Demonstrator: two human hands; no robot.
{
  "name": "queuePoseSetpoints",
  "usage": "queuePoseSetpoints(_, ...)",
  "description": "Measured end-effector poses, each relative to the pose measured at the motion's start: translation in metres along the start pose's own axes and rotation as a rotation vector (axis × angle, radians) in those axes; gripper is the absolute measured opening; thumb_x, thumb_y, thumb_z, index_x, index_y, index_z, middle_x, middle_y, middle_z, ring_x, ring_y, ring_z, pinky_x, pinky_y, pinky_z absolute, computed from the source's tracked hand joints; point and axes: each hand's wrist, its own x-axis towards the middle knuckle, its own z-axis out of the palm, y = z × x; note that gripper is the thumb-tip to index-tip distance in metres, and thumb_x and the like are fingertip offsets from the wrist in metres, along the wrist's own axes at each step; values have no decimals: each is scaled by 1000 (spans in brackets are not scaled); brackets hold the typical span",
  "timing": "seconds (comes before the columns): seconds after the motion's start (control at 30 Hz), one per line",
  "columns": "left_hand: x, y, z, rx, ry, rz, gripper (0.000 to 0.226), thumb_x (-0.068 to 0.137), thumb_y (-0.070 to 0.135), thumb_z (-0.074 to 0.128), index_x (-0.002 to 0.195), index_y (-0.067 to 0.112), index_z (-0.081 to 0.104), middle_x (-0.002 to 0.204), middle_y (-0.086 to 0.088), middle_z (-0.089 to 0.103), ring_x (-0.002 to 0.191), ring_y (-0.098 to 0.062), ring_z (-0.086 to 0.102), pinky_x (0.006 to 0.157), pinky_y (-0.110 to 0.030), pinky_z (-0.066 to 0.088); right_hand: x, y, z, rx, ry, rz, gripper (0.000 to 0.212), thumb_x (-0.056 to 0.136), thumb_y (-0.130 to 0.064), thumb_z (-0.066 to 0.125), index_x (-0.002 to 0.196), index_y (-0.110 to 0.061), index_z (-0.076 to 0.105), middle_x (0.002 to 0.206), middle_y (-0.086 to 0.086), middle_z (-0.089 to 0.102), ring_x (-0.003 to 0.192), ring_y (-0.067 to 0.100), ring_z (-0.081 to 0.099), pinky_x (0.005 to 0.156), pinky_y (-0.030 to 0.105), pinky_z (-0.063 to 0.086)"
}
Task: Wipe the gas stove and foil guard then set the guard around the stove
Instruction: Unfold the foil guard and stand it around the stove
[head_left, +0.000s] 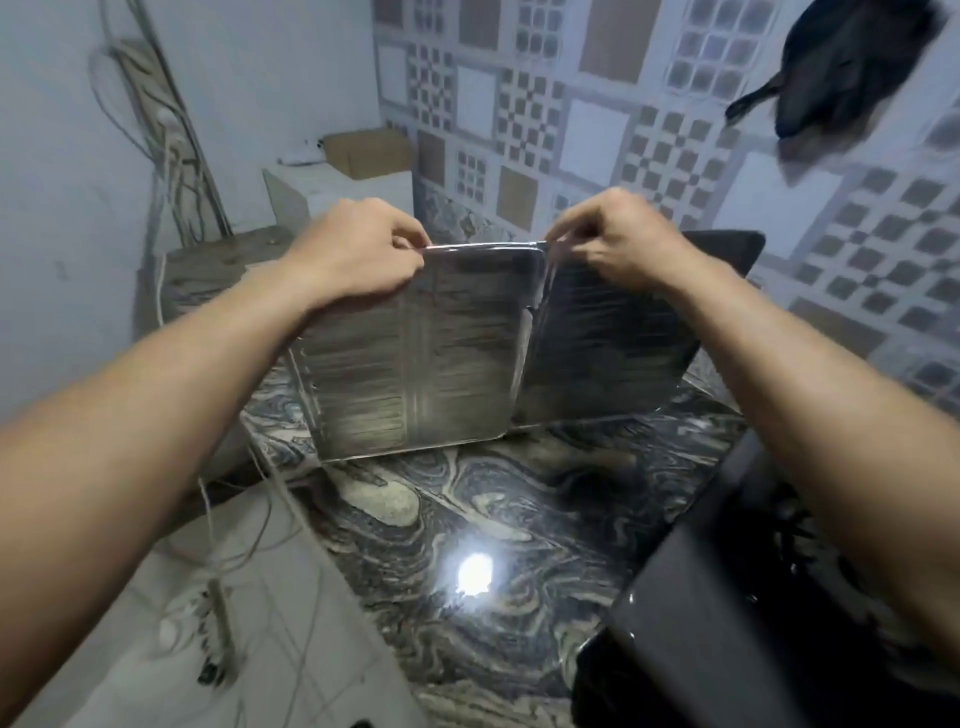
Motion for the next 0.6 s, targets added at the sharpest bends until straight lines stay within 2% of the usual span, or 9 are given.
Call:
queuePoseSetpoints(0.13, 9, -7, 10, -33, 19, 38, 43, 85, 10, 59, 115, 37, 73, 106, -1, 75, 101, -25, 67, 89, -36, 53, -4, 6, 9, -4, 24, 24, 26, 93, -13, 63, 111, -28, 75, 110, 0, 75, 103, 13, 67, 92, 34, 54)
queuePoseSetpoints(0.27, 20, -12, 21, -44, 67, 102, 56, 84, -3, 50, 118, 36, 72, 105, 2, 72, 96, -20, 68, 85, -39, 55, 0, 8, 9, 21, 40, 15, 38, 95, -9, 57, 117, -37, 71, 118, -6, 71, 111, 6, 63, 93, 25, 52)
queuePoseSetpoints(0.4, 25, -4, 24, 52, 171, 30, 48, 82, 6, 51, 113, 36, 74, 111, 4, 72, 109, -24, 63, 95, -38, 46, 5, 8, 12, 38, 24, 12, 57, 89, 7, 48, 114, -38, 72, 117, -7, 71, 109, 0, 63, 92, 13, 45)
queuePoseSetpoints(0.5, 22, 11, 41, 32, 419, -163, 41, 83, 16, 59, 118, 31, 72, 129, -1, 62, 127, -27, 46, 104, -45, 29, 9, 9, 15, 58, 55, 8, 52, 92, 4, 52, 112, -38, 73, 115, -10, 72, 104, -4, 63, 85, 5, 43)
queuePoseSetpoints(0.53, 20, 18, 48, -8, 495, -276, 47, 82, 19, 61, 127, 30, 65, 142, -6, 50, 134, -30, 37, 108, -49, 26, 10, 9, 16, 64, 70, 4, 48, 93, 2, 53, 112, -37, 73, 114, -9, 72, 103, -3, 63, 85, 6, 44)
queuePoseSetpoints(0.6, 19, 34, 63, -144, 566, -502, 69, 81, 26, 66, 145, 24, 40, 157, -15, 22, 140, -39, 24, 111, -53, 26, 12, 8, 20, 71, 94, -7, 49, 92, 4, 52, 112, -36, 73, 115, -4, 73, 102, 1, 65, 89, 16, 50)
